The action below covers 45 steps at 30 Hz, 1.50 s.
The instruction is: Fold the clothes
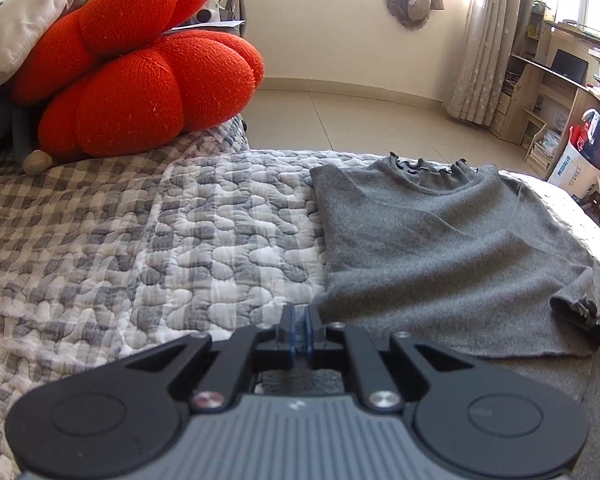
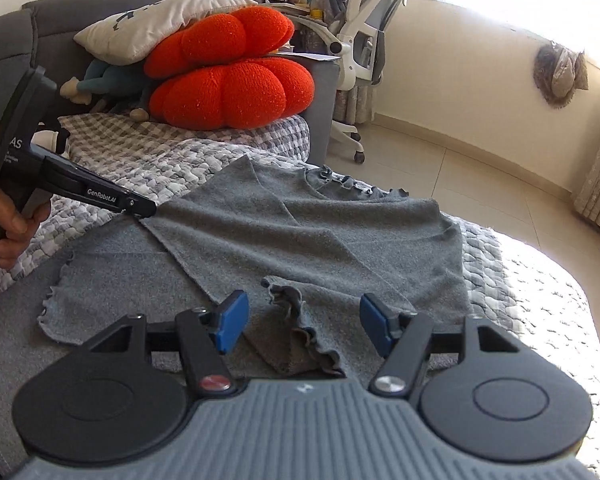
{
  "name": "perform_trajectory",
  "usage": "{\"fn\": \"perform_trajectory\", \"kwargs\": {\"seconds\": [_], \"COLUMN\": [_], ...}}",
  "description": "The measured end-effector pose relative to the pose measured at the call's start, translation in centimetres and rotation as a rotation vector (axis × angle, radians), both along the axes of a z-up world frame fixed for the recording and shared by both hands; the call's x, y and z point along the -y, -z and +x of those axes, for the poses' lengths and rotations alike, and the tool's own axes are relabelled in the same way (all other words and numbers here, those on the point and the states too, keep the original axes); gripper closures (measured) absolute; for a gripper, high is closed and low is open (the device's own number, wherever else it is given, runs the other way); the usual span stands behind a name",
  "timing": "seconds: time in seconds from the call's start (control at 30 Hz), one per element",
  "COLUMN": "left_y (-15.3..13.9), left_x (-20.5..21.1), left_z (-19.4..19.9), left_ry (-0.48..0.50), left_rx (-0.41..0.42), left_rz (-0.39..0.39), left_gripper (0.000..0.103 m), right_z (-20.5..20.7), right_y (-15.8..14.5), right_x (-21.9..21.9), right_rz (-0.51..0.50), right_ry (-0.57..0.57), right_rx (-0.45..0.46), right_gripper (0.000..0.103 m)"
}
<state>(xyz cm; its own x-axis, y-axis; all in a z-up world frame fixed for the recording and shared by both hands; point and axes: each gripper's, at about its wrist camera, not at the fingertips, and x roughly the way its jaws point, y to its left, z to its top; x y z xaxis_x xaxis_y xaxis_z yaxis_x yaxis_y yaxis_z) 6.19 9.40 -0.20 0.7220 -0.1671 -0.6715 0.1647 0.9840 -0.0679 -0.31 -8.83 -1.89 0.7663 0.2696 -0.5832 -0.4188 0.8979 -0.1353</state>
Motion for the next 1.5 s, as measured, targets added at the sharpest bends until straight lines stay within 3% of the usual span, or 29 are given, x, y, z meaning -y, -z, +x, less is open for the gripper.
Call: {"fn": "perform_trajectory", "kwargs": {"seconds": [0.03, 0.07, 0.2, 0.3, 0.4, 0.53, 0.63, 0.7, 0.8, 0.87, 0.9, 1.03, 1.1, 1.2, 1.27, 1.37, 1.5], "left_y": [0.0, 0.0, 0.0, 0.0, 0.0, -0.1, -0.1, -0.1, -0.1, -0.1, -0.1, -0.1, -0.1, -0.1, 0.0, -0.1, -0.1], "left_x": [-0.1, -0.1, -0.3, -0.5, -0.6, -0.7, -0.7, -0.7, -0.8, -0.8, -0.8, -0.8, -0.7, -0.7, -0.7, -0.8, -1.3], "left_z": [0.0, 0.0, 0.0, 0.1, 0.2, 0.2, 0.2, 0.2, 0.2, 0.3, 0.2, 0.2, 0.2, 0.2, 0.2, 0.2, 0.3], "left_ry": [0.000, 0.000, 0.000, -0.002, -0.001, 0.001, 0.000, -0.003, -0.006, -0.005, -0.004, -0.004, -0.004, -0.005, -0.005, -0.006, -0.032], "left_rx": [0.000, 0.000, 0.000, -0.002, -0.004, -0.007, -0.007, -0.008, -0.009, -0.008, -0.007, -0.004, -0.004, -0.004, -0.005, -0.006, -0.007], "left_rz": [-0.003, -0.005, -0.009, -0.013, -0.016, -0.017, -0.017, -0.018, -0.022, -0.020, -0.018, -0.013, -0.013, -0.014, -0.017, -0.022, -0.015], "left_gripper": [0.097, 0.097, 0.096, 0.096, 0.095, 0.095, 0.095, 0.094, 0.094, 0.094, 0.094, 0.094, 0.094, 0.094, 0.094, 0.094, 0.095], "right_z": [0.5, 0.8, 1.1, -0.8, -2.9, -3.6, -3.8, -4.3, -5.5, -6.2, -6.3, -5.4, -4.5, -3.6, -3.2, -3.1, -4.2], "right_y": [0.3, 0.3, -1.4, -4.2, -6.2, -4.8, -1.6, -0.6, -1.5, -2.2, -2.3, -0.4, 0.8, 1.1, 1.3, 1.3, -0.9], "right_x": [-0.4, -0.3, 2.1, 5.1, 8.3, 11.2, 10.7, 9.7, 8.2, 7.2, 6.6, 3.8, 3.1, 3.5, 3.5, 3.5, 4.0], "right_rz": [-0.032, -0.036, 0.038, 0.128, 0.143, 0.080, -0.048, -0.109, -0.105, -0.097, -0.095, -0.158, -0.206, -0.191, -0.231, -0.264, -0.157], "right_ry": [0.004, 0.017, 0.091, 0.105, 0.106, 0.079, 0.005, -0.049, -0.115, -0.171, -0.195, -0.244, -0.206, -0.172, -0.121, -0.069, -0.077], "right_rx": [-0.009, -0.014, -0.016, 0.024, 0.054, -0.032, -0.159, -0.172, -0.087, -0.028, -0.013, -0.063, -0.099, -0.117, -0.112, -0.105, -0.092], "right_gripper": [0.079, 0.101, 0.101, 0.101, 0.101, 0.100, 0.100, 0.100, 0.083, 0.044, 0.039, 0.038, 0.043, 0.054, 0.096, 0.103, 0.103]}}
